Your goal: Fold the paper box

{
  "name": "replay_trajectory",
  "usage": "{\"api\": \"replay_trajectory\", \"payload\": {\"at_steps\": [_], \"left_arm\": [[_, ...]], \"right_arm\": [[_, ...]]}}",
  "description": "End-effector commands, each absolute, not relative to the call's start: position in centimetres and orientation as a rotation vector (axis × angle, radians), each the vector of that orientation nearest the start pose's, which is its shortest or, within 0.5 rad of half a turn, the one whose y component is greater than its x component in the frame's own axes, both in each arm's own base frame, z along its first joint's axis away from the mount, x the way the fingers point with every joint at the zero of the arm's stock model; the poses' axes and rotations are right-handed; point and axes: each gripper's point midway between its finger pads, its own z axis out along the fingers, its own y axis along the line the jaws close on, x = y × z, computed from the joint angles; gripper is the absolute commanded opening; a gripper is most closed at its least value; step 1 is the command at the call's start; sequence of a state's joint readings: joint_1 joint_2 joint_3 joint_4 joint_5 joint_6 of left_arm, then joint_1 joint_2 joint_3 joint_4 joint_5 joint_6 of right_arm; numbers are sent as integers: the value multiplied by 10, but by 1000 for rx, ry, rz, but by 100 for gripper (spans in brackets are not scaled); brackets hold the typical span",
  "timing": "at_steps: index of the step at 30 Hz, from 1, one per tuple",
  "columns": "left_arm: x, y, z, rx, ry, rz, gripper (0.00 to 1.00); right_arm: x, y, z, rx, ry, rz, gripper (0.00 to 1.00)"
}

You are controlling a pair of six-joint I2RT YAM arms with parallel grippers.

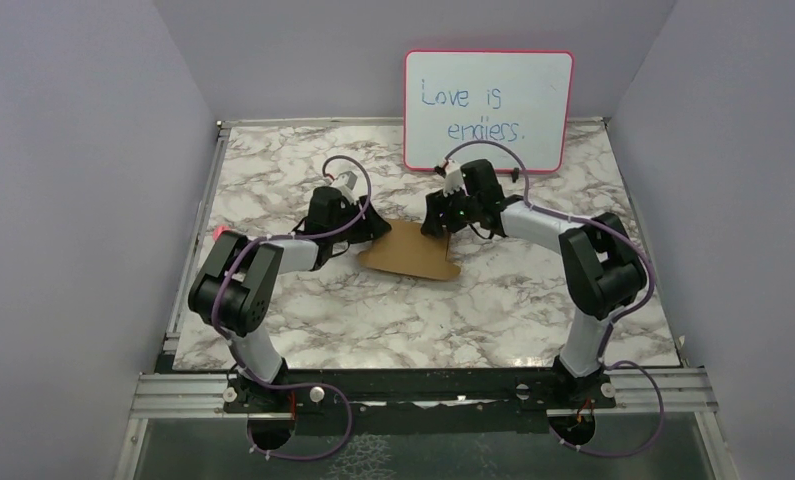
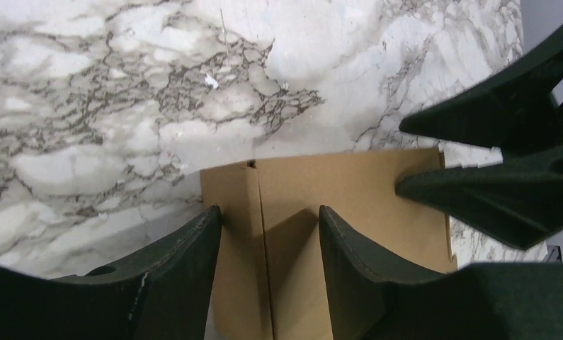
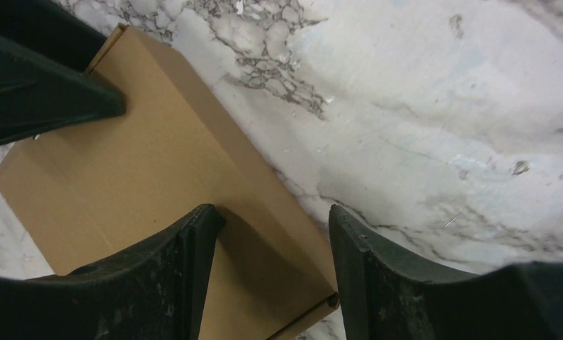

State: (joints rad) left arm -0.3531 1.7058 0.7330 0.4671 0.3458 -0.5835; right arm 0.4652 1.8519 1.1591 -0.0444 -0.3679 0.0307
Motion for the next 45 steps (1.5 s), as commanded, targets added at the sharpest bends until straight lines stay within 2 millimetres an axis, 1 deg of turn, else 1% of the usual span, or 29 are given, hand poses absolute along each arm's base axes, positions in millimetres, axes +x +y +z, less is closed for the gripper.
{"api": "replay_trajectory", "payload": {"at_steps": [1, 3, 5, 7, 9, 13, 16, 18, 20, 22, 23, 24, 25, 27, 28, 30, 35, 38, 42, 45], "left_arm": [[395, -235, 74, 15, 2149, -974, 54], [402, -238, 78, 9, 2139, -994, 55], [407, -238, 87, 0, 2117, -1000, 57], [409, -231, 98, -33, 2089, -973, 61], [407, -218, 112, -96, 2048, -935, 65], [393, -195, 144, -224, 1953, -902, 73], [369, -187, 153, -281, 1925, -934, 78], [353, -183, 153, -311, 1921, -961, 81], [334, -180, 147, -329, 1933, -989, 82], [314, -178, 134, -344, 1968, -1004, 83], [308, -177, 135, -350, 1967, -1022, 82], [297, -176, 126, -365, 1991, -1031, 82], [289, -176, 123, -371, 2000, -1047, 82], [273, -177, 116, -378, 2021, -1073, 82], [266, -177, 117, -378, 2022, -1081, 82], [254, -175, 109, -400, 2048, -1074, 82], [236, -167, 89, -460, 2096, -1046, 82], [231, -167, 81, -489, 2108, -1058, 81], [232, -172, 79, -495, 2120, -1078, 81], [233, -178, 81, -484, 2120, -1095, 81]], "right_arm": [[348, 267, 55, -579, 2367, 818, 62], [336, 267, 59, -538, 2374, 875, 58], [325, 270, 64, -516, 2364, 937, 57], [321, 270, 70, -495, 2339, 967, 56], [319, 270, 74, -473, 2320, 976, 56], [322, 271, 77, -428, 2298, 985, 58], [321, 272, 73, -430, 2309, 998, 59], [319, 273, 70, -425, 2309, 1012, 59], [316, 273, 67, -422, 2313, 1022, 59], [313, 273, 64, -422, 2322, 1029, 59], [312, 273, 62, -421, 2323, 1035, 58], [311, 273, 61, -417, 2327, 1041, 58], [310, 273, 61, -416, 2323, 1048, 58], [308, 273, 58, -404, 2325, 1061, 57], [307, 274, 56, -399, 2329, 1069, 56], [305, 275, 52, -391, 2338, 1089, 55], [296, 281, 44, -386, 2350, 1171, 50], [292, 283, 41, -377, 2353, 1207, 44], [290, 284, 39, -361, 2362, 1232, 37], [288, 283, 35, -335, 2380, 1249, 35]]}}
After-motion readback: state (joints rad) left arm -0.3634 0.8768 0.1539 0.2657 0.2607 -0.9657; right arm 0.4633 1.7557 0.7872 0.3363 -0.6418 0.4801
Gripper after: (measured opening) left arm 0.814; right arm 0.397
